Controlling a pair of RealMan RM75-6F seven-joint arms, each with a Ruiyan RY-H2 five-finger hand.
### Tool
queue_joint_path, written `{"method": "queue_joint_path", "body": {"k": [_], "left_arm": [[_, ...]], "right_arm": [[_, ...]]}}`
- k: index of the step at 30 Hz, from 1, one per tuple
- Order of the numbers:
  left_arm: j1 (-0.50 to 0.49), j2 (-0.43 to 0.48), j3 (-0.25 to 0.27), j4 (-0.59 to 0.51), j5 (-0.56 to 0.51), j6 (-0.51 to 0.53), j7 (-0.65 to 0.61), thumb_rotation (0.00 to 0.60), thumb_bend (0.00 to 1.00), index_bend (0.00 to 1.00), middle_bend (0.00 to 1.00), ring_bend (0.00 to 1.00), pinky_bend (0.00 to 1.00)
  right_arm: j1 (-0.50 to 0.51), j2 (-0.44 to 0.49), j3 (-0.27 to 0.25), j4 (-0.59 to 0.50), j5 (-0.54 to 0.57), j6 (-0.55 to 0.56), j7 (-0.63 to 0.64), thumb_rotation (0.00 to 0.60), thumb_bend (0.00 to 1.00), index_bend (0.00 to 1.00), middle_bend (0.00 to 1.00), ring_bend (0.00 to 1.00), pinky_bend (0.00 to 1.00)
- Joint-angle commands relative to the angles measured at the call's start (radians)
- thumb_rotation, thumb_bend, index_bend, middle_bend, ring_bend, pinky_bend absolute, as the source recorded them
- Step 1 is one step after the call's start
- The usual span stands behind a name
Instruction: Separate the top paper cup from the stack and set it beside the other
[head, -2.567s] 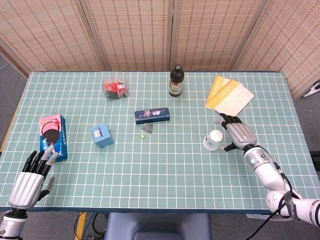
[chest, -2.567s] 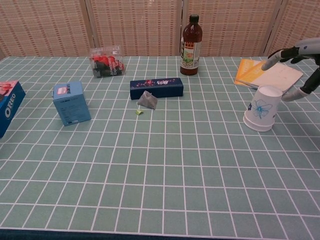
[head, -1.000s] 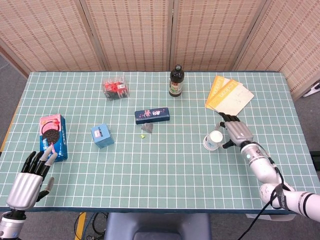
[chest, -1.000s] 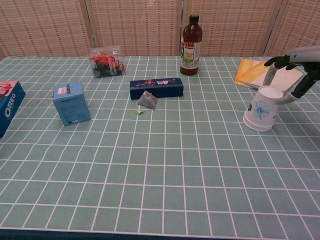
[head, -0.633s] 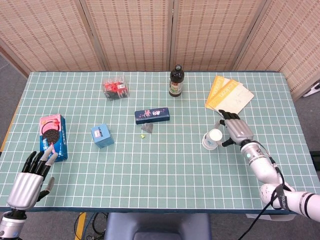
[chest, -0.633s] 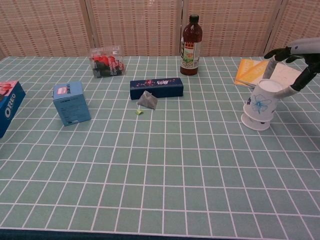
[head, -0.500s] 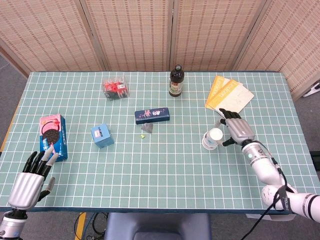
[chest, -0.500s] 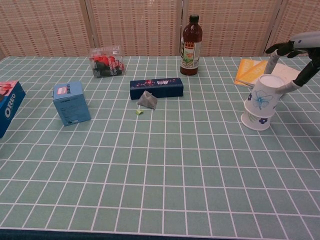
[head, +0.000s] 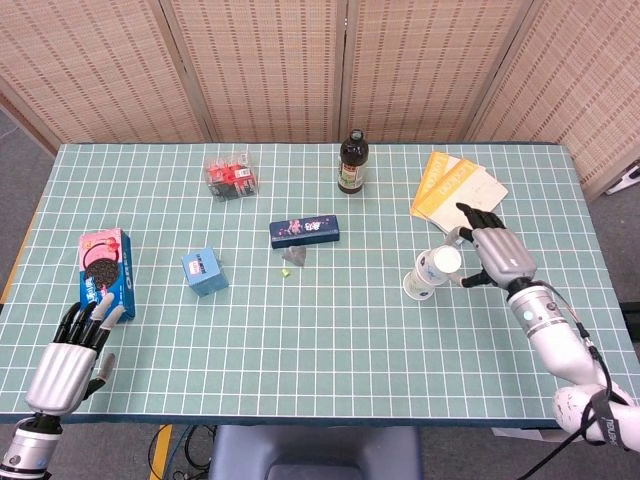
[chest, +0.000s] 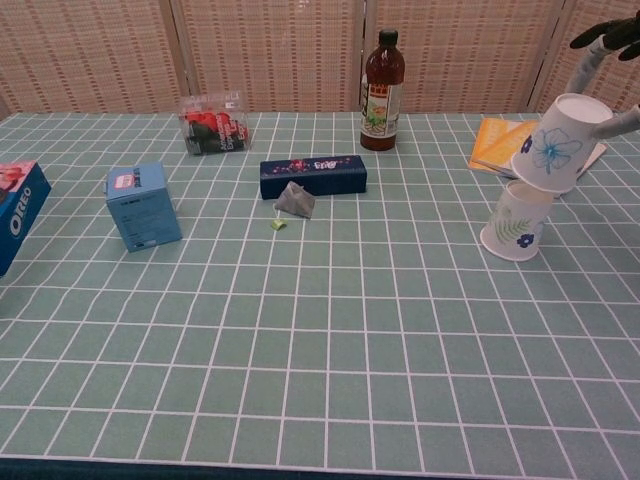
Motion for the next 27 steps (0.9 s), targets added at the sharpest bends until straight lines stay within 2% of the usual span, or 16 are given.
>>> {"method": "queue_joint_path", "body": {"k": [1, 7, 12, 27], "left_arm": [[-0.001, -0.002, -0.002, 0.001, -0.006, -0.003, 0.003, 0.6, 0.5, 0.0, 0.0, 0.0, 0.0], [-0.005, -0.007, -0.007, 0.002, -0.018, -0.012, 0.011, 0.6, 0.5, 0.0, 0.0, 0.0, 0.0], [-0.005, -0.009, -0.005, 0.001, -0.02, -0.013, 0.017, 0.6, 0.5, 0.0, 0.0, 0.0, 0.0], [-0.005, -0.002, -0.003, -0.007, -0.021, -0.009, 0.007, 0.6, 0.5, 0.0, 0.0, 0.0, 0.0]], "right_arm": [[-0.023, 0.026, 0.007, -0.008, -0.023, 0.009, 0.037, 0.6, 0.21, 0.38, 0.0, 0.0, 0.0], [-0.058, 0.056, 0.0, 0.014, -0.062, 0.002, 0.094, 0.6, 0.21, 0.38, 0.0, 0.0, 0.0], [-0.079, 0.042, -0.016, 0.064, -0.084, -0.017, 0.131, 0.6, 0.21, 0.38, 0.0, 0.0, 0.0], [-0.086, -0.107, -0.04, 0.317, -0.127, -0.127, 0.251, 0.6, 0.21, 0.38, 0.0, 0.0, 0.0]]}}
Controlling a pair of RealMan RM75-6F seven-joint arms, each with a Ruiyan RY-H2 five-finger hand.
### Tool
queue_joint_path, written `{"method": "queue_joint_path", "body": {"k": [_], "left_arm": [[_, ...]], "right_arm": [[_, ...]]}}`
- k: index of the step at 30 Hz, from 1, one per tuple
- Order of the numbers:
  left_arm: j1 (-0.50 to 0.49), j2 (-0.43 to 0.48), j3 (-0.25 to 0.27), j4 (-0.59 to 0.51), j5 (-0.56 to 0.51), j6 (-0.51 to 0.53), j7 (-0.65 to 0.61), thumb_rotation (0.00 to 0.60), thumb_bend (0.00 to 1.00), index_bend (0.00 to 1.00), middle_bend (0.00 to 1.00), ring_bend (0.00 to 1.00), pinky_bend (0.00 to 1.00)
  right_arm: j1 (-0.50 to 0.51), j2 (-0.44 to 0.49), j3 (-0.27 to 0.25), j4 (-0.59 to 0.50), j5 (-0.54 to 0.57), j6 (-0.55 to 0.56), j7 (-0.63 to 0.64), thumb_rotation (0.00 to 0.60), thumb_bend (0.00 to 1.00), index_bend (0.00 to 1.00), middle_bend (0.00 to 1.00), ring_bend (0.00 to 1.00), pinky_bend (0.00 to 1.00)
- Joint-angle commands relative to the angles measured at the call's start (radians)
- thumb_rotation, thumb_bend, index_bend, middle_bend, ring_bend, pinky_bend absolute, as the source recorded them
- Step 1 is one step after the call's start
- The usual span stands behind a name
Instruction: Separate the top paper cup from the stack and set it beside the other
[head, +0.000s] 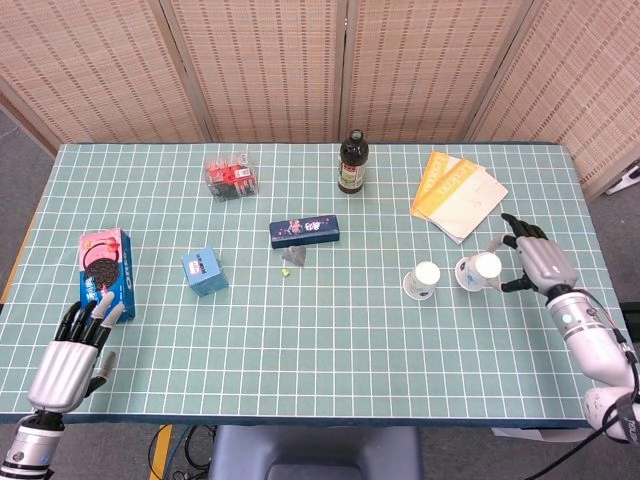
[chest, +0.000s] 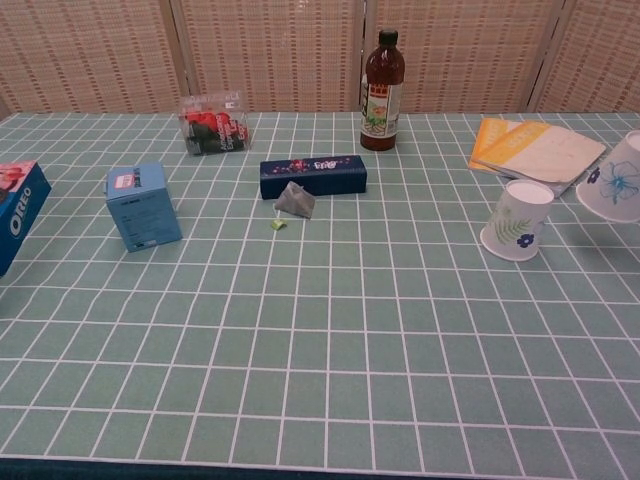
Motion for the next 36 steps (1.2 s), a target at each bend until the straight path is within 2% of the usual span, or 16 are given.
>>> {"method": "queue_joint_path", "body": {"k": [1, 14, 26, 34, 36], "left_arm": [[0.001, 0.002, 0.001, -0.001, 0.002, 0.003, -0.005, 0.6, 0.5, 0.0, 0.0, 0.0, 0.0], [0.003, 0.009, 0.006, -0.003, 0.015, 0.013, -0.018, 0.6, 0.49, 0.0, 0.0, 0.0, 0.0], [0.005, 0.013, 0.005, -0.004, 0.015, 0.018, -0.027, 0.6, 0.49, 0.0, 0.0, 0.0, 0.0], [0.007, 0.013, 0.006, -0.003, 0.019, 0.022, -0.027, 0.6, 0.5, 0.0, 0.0, 0.0, 0.0], [0.007, 0.013, 0.006, -0.004, 0.021, 0.025, -0.025, 0.6, 0.49, 0.0, 0.0, 0.0, 0.0]], "right_arm": [[0.007, -0.045, -0.004, 0.058, -0.011, -0.035, 0.026, 0.6, 0.21, 0.38, 0.0, 0.0, 0.0], [0.033, -0.149, -0.002, 0.186, -0.022, -0.096, 0.04, 0.6, 0.21, 0.38, 0.0, 0.0, 0.0], [0.059, -0.198, 0.003, 0.256, -0.022, -0.146, 0.038, 0.6, 0.2, 0.37, 0.0, 0.0, 0.0], [0.058, -0.172, 0.007, 0.227, -0.031, -0.149, 0.039, 0.6, 0.2, 0.12, 0.0, 0.0, 0.0], [0.054, -0.155, 0.011, 0.205, -0.03, -0.141, 0.039, 0.6, 0.2, 0.08, 0.0, 0.0, 0.0]]}}
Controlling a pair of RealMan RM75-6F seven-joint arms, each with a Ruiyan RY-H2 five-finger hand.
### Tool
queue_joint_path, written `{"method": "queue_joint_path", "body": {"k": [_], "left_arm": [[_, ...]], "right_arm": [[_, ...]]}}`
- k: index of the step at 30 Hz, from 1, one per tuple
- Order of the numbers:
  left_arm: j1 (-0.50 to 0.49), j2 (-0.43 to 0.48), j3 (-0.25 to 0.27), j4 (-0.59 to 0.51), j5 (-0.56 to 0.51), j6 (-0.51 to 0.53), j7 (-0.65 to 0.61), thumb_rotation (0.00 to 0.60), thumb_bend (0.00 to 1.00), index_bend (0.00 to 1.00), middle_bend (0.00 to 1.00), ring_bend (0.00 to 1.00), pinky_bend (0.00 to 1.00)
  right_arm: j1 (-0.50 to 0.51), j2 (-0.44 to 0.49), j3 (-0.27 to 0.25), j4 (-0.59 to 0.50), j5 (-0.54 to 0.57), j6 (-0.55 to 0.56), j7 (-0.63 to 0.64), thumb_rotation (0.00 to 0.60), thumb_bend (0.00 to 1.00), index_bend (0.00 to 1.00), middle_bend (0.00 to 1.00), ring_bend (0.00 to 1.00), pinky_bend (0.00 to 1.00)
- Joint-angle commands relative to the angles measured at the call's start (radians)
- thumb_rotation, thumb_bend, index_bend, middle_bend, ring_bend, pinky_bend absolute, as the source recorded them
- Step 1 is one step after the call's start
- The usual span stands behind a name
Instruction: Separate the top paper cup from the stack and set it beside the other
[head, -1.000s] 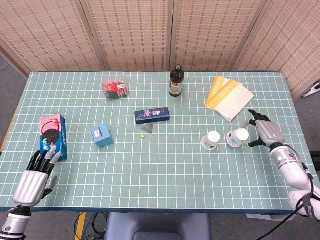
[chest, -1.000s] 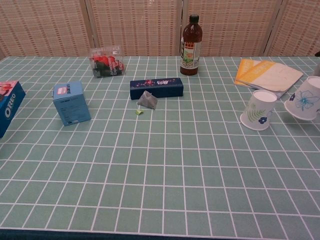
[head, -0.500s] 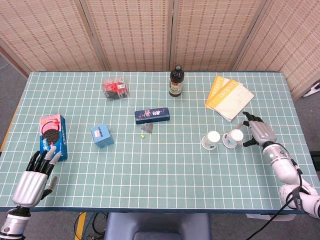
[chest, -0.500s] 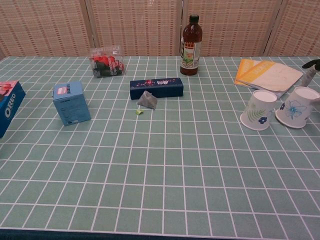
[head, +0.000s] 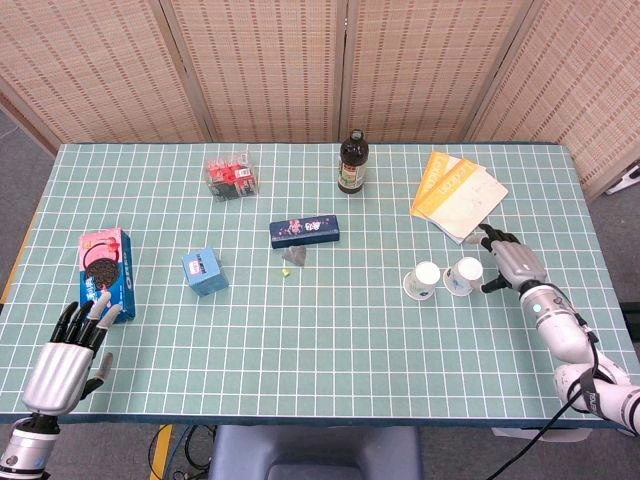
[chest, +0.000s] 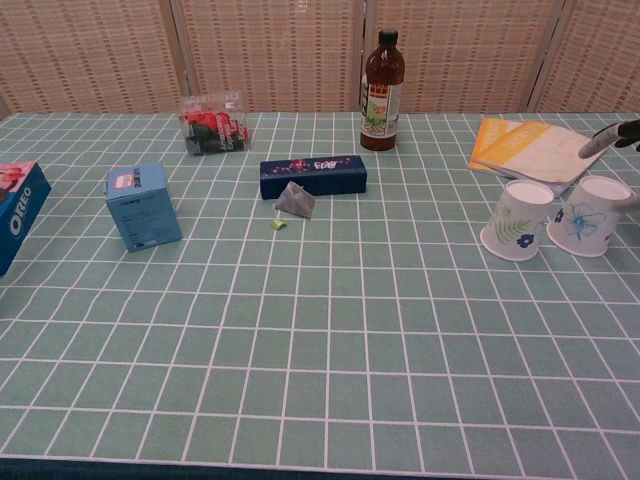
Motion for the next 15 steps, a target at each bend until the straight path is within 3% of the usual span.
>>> {"method": "queue_joint_path", "body": {"k": [1, 9, 15], "left_arm": [[0.001, 0.0, 0.0, -0.001, 0.002, 0.002, 0.002, 0.6, 0.5, 0.0, 0.0, 0.0, 0.0], [-0.001, -0.005, -0.002, 0.002, -0.004, -0.005, 0.012, 0.6, 0.5, 0.0, 0.0, 0.0, 0.0], [-0.001, -0.009, -0.004, -0.001, -0.014, -0.01, 0.024, 0.6, 0.5, 0.0, 0.0, 0.0, 0.0]], "right_arm": [[-0.008, 0.031, 0.006, -0.039, -0.001, 0.016, -0.002, 0.6, 0.2, 0.06, 0.0, 0.0, 0.0], [-0.059, 0.166, 0.005, -0.242, -0.028, 0.124, -0.051, 0.6, 0.19, 0.03, 0.0, 0.0, 0.0], [-0.166, 0.28, -0.03, -0.441, -0.139, 0.304, -0.08, 0.6, 0.19, 0.03, 0.0, 0.0, 0.0]]}}
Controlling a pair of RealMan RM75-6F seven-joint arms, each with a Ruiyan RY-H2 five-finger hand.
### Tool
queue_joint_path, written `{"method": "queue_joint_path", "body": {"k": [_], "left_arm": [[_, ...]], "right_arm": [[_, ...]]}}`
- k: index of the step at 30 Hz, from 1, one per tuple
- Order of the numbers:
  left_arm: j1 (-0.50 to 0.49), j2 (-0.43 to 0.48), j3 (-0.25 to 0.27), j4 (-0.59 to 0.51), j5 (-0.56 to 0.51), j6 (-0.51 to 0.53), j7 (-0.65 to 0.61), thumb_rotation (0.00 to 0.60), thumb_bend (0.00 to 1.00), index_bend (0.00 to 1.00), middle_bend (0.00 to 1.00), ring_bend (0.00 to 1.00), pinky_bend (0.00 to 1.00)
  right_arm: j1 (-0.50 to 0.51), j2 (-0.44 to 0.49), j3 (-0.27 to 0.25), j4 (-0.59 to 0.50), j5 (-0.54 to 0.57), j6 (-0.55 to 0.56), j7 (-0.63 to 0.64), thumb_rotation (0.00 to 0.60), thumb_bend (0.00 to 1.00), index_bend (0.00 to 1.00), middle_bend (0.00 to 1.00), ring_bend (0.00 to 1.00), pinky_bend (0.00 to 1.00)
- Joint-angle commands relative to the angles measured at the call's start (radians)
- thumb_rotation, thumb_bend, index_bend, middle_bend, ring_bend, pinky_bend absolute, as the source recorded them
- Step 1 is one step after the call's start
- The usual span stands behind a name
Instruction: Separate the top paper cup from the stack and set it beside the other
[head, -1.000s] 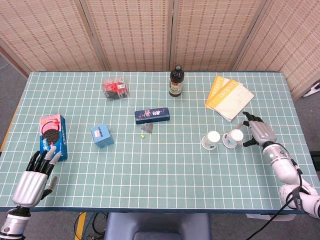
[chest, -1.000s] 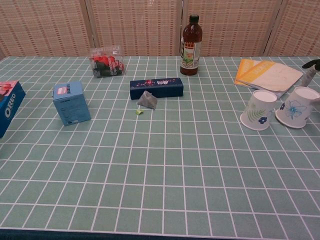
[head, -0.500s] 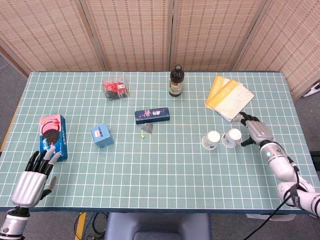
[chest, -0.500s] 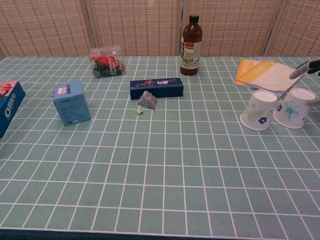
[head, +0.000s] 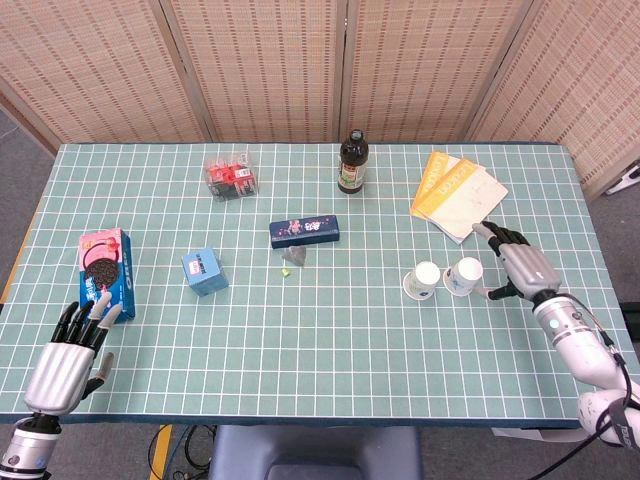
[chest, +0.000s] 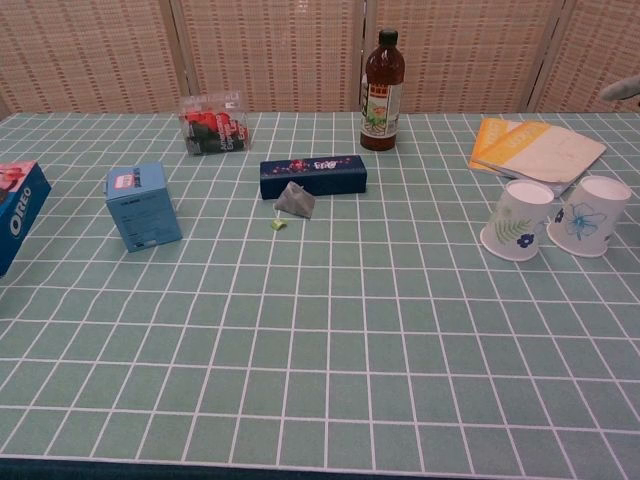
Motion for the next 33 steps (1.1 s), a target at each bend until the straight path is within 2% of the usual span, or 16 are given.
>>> {"method": "queue_joint_path", "body": {"k": [1, 4, 8, 14, 18, 24, 33], "left_arm": [[-0.001, -0.002, -0.001, -0.002, -0.004, -0.004, 0.004, 0.6, 0.5, 0.0, 0.0, 0.0, 0.0], [-0.003, -0.002, -0.002, -0.002, -0.006, -0.009, 0.006, 0.6, 0.5, 0.0, 0.0, 0.0, 0.0], [-0.007, -0.004, -0.004, -0.001, -0.012, -0.018, 0.007, 0.6, 0.5, 0.0, 0.0, 0.0, 0.0], [-0.014, -0.006, -0.005, 0.0, -0.019, -0.032, 0.012, 0.6, 0.5, 0.0, 0.0, 0.0, 0.0], [-0.016, -0.005, -0.007, -0.001, -0.023, -0.035, 0.007, 0.6, 0.5, 0.0, 0.0, 0.0, 0.0], [-0.019, -0.001, -0.006, 0.0, -0.021, -0.036, -0.003, 0.6, 0.5, 0.0, 0.0, 0.0, 0.0], [-0.024, 0.003, -0.011, 0.007, -0.032, -0.043, -0.019, 0.6, 0.5, 0.0, 0.0, 0.0, 0.0]], "right_arm": [[-0.11, 0.089, -0.042, -0.14, -0.123, 0.17, -0.024, 0.6, 0.18, 0.03, 0.0, 0.0, 0.0], [-0.195, 0.091, -0.086, -0.154, -0.23, 0.308, -0.027, 0.6, 0.18, 0.03, 0.0, 0.0, 0.0], [-0.302, 0.042, -0.14, -0.099, -0.344, 0.481, -0.036, 0.6, 0.18, 0.03, 0.0, 0.0, 0.0], [-0.41, -0.054, -0.184, 0.032, -0.413, 0.633, 0.003, 0.6, 0.18, 0.03, 0.0, 0.0, 0.0], [-0.449, -0.091, -0.194, 0.086, -0.433, 0.687, 0.027, 0.6, 0.18, 0.03, 0.0, 0.0, 0.0], [-0.491, -0.123, -0.187, 0.104, -0.459, 0.766, -0.031, 0.6, 0.18, 0.03, 0.0, 0.0, 0.0], [-0.505, -0.129, -0.175, 0.105, -0.459, 0.772, -0.037, 0.6, 0.18, 0.03, 0.0, 0.0, 0.0]]}}
